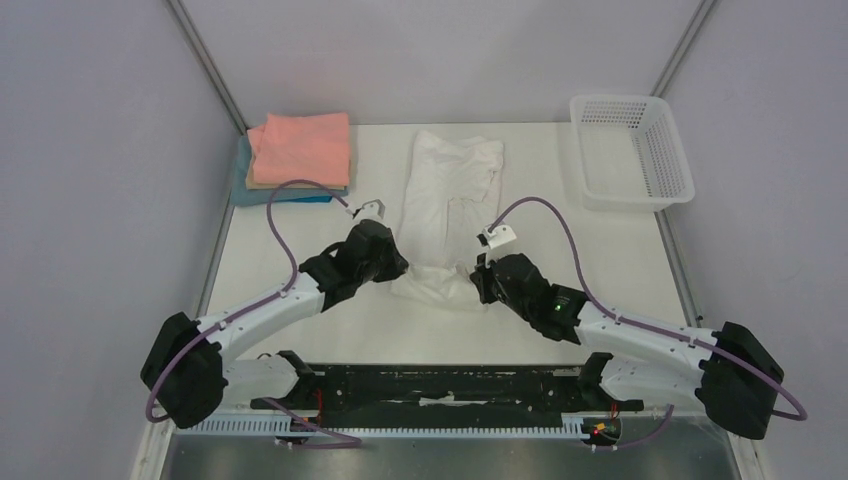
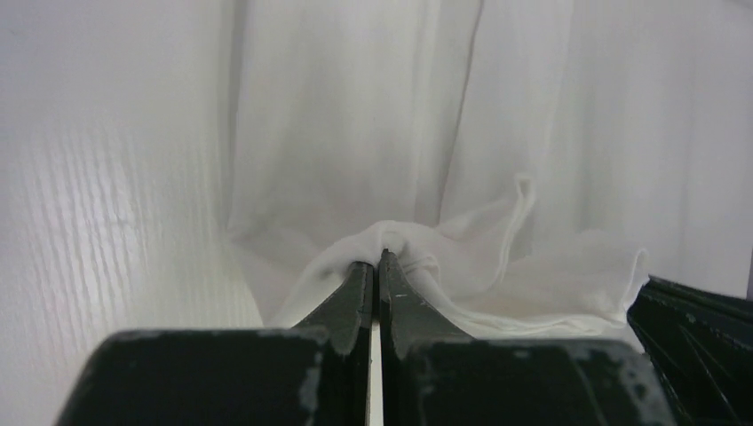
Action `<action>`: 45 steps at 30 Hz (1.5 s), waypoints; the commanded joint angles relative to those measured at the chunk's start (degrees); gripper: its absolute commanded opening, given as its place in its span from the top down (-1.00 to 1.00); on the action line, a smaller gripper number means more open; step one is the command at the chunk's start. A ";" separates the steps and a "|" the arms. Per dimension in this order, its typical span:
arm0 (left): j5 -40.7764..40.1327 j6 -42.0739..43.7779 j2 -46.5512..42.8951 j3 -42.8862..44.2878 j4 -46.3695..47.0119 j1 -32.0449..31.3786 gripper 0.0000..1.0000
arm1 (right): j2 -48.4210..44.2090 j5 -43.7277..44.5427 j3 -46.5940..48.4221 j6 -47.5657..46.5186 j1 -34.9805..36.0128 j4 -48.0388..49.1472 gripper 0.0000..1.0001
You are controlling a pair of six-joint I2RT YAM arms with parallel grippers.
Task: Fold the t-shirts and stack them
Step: Fold the folded rectangular tshirt in 1/3 of the way
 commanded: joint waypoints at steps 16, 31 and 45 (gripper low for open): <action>9.81 9.94 24.20 21.73 8.13 13.20 0.95 | 14.93 -5.59 10.32 -7.86 -16.83 11.62 1.00; 16.92 13.07 41.86 34.66 12.35 16.98 0.96 | 29.95 -13.15 16.43 -8.58 -26.17 20.80 1.00; 10.29 10.83 50.39 42.58 8.31 19.08 0.40 | 39.41 -13.50 22.26 -9.73 -30.84 24.22 0.33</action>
